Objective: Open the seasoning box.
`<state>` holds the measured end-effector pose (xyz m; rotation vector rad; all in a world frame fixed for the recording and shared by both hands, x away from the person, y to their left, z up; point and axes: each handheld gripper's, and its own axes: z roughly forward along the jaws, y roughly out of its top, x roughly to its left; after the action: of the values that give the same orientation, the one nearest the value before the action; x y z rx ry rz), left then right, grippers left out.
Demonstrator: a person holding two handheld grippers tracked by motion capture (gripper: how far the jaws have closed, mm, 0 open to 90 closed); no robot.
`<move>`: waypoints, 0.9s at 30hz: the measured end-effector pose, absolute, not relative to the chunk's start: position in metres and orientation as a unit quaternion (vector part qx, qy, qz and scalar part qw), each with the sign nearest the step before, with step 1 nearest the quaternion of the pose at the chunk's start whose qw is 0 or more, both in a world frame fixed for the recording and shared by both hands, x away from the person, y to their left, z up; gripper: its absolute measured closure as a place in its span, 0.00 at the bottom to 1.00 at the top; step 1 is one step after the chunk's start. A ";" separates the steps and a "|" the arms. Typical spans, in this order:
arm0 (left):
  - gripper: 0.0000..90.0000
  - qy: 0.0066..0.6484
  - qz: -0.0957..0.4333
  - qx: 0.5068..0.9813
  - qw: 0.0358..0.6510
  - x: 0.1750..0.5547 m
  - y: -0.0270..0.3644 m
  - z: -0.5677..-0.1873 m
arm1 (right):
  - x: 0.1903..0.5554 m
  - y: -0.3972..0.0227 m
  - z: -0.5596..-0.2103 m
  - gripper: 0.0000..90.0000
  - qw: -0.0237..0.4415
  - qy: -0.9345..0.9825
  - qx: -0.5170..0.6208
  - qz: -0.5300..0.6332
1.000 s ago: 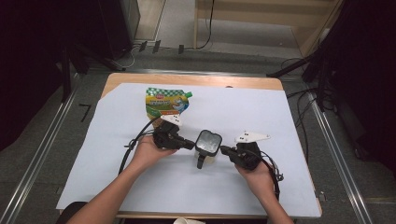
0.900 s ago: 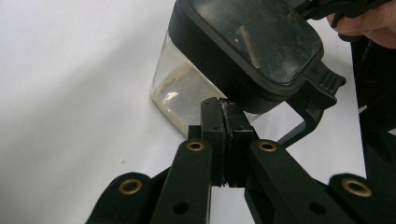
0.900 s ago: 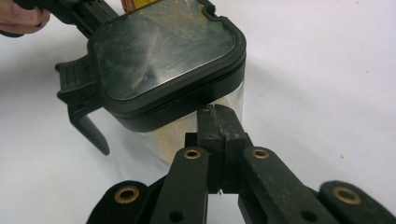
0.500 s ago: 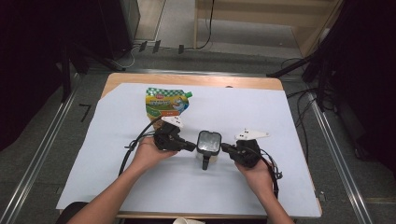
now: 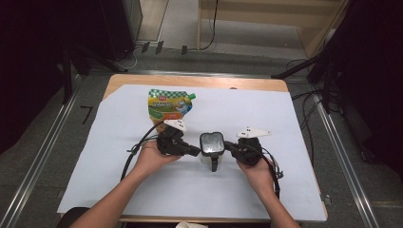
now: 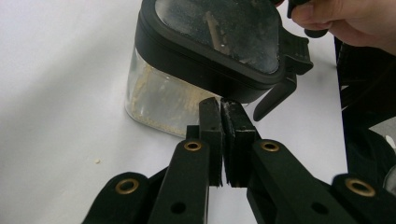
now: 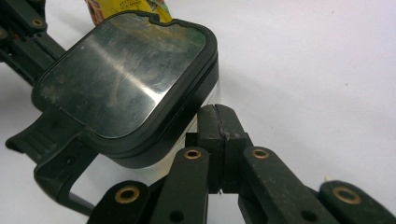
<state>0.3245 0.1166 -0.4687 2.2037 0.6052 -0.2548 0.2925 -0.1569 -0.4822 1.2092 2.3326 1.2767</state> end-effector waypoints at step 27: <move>0.53 0.210 -0.092 0.883 0.410 0.320 0.126 -0.461 | 0.258 -0.174 -0.464 1.00 0.094 0.796 0.399 0.445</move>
<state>0.3200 0.1259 -0.4610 2.2239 0.5289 -0.2311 0.2580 -0.1739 -0.4640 1.1844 2.3629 1.3197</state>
